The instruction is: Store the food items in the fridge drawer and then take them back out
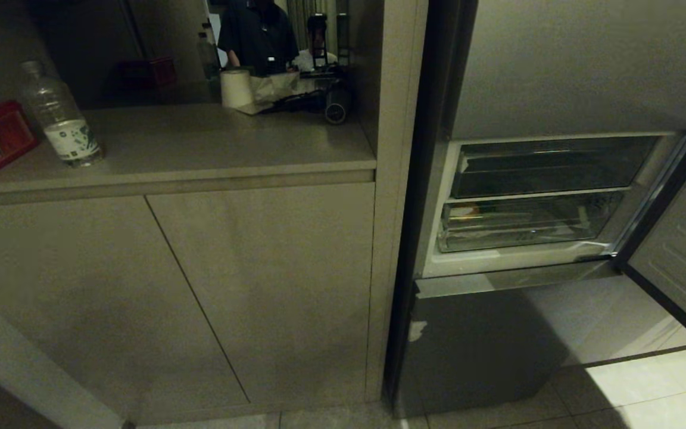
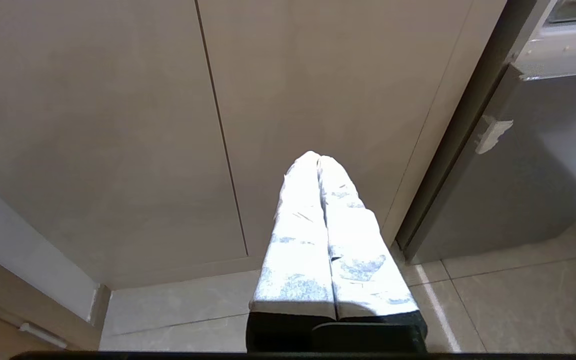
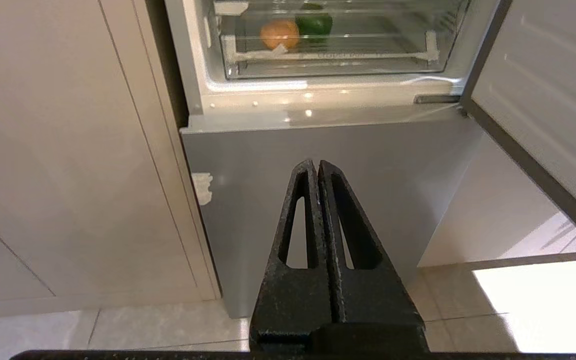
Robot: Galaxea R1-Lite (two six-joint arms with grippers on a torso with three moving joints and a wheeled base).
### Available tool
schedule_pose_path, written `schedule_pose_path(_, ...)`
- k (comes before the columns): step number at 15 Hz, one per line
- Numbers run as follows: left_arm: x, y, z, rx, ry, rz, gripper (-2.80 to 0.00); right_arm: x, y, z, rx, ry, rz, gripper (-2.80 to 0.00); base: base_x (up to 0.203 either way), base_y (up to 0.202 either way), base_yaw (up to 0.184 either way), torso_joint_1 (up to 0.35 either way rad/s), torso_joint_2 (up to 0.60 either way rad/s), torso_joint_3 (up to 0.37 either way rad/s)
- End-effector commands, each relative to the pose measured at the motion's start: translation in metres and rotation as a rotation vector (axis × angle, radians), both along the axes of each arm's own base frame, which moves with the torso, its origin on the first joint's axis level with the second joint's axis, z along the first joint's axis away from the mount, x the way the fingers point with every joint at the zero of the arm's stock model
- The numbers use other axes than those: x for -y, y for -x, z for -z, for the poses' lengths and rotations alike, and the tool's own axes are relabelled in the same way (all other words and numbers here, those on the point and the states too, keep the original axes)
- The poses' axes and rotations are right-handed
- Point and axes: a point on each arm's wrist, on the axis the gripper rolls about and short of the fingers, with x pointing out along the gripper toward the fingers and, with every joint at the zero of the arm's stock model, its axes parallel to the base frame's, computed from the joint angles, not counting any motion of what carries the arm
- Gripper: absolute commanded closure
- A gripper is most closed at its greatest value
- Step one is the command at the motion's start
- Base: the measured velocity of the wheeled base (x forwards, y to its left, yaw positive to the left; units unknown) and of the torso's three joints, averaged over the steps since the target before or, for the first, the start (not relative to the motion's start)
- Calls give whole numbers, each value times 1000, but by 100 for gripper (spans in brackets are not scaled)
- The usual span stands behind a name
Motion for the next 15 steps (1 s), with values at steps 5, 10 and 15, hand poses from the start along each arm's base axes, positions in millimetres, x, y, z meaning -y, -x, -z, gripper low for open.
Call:
schedule_pose_path(5,0,0,0,0,1,0,0,0,-2,8,-29,0,-2,0,0,0,0,-142,326,180)
schedule_pose_path(10,0,0,0,0,1,0,0,0,-2,8,-29,0,0,0,0,0,0,-148,348,195)
schedule_pose_path(15,0,0,0,0,1,-1,0,0,-2,8,-29,0,0,0,0,0,0,-198,460,266)
